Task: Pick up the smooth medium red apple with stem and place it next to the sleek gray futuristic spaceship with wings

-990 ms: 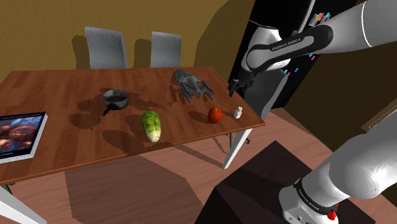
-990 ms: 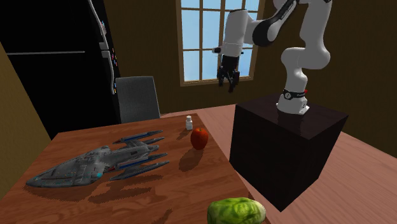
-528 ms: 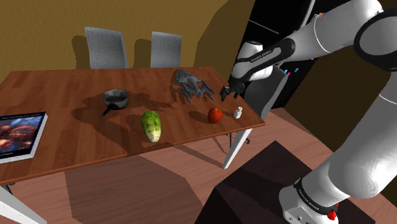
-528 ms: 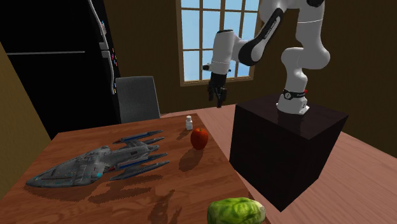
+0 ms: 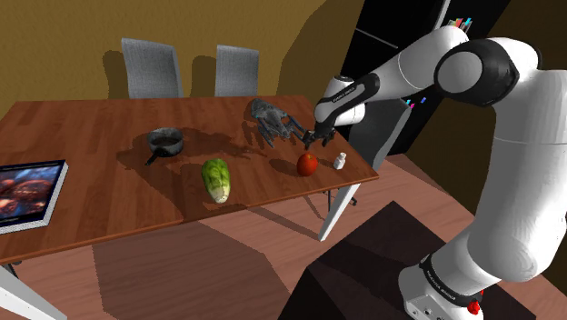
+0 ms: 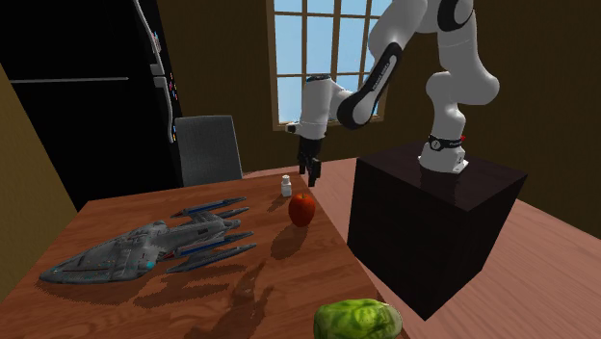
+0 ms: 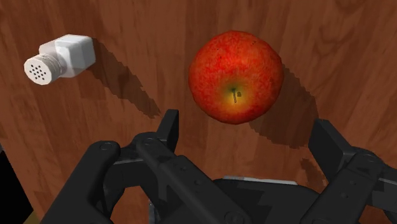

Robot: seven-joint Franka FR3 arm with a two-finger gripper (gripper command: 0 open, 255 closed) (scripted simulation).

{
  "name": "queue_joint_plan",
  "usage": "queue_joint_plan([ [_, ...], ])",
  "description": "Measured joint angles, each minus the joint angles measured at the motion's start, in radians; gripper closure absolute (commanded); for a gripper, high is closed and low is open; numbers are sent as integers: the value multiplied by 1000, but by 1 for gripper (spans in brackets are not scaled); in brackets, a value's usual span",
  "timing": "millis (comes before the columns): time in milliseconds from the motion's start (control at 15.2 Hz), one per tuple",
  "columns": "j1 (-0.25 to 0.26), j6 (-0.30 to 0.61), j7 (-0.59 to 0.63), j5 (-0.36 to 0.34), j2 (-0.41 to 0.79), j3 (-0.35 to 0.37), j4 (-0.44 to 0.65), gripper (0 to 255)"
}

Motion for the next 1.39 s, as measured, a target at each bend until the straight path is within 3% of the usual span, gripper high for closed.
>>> queue_joint_plan([
  [528, -15, 59, -9, 16, 112, 12, 53, 0],
  [924, -16, 65, -10, 17, 121, 14, 56, 0],
  [990, -16, 65, -10, 17, 121, 14, 56, 255],
  [1386, -16, 65, -10, 17, 121, 13, 56, 255],
])
